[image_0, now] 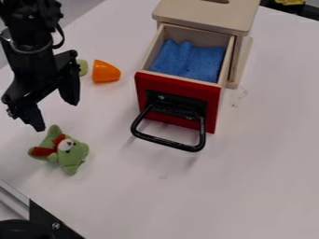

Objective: Takes the toy bear and puts it inside the drawer

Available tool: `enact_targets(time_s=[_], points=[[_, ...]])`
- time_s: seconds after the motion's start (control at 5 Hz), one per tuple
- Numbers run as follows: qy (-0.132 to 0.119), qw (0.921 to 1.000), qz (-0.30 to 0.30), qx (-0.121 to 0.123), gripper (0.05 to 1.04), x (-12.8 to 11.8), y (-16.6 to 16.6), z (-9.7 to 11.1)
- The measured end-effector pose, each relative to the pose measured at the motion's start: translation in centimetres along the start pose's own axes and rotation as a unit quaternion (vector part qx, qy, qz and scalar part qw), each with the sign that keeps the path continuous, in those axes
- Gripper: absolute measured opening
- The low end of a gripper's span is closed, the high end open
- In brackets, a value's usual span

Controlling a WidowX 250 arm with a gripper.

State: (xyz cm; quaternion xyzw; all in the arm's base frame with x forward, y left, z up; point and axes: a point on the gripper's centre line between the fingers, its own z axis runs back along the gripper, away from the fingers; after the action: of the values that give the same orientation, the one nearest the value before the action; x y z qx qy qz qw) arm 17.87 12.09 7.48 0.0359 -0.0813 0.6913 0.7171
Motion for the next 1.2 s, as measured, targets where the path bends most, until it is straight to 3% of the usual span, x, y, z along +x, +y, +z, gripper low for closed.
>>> enact_targets(time_s=[0.2,0.4,0.8,1.0,1.2], points=[[0.007,0.9999,-0.001,0.009,0.999,-0.3,0.4,-0.4],[0.016,0.9997,0.003,0.019,0.999,-0.8,0.8,-2.1],[0.064,0.9966,-0.009,0.052,0.998,-1.1,1.0,-6.0],[0.081,0.9959,-0.023,0.032,0.999,-1.0,0.7,-7.2],[0.086,0.9954,-0.021,0.036,0.974,-0.7,0.2,-7.9]])
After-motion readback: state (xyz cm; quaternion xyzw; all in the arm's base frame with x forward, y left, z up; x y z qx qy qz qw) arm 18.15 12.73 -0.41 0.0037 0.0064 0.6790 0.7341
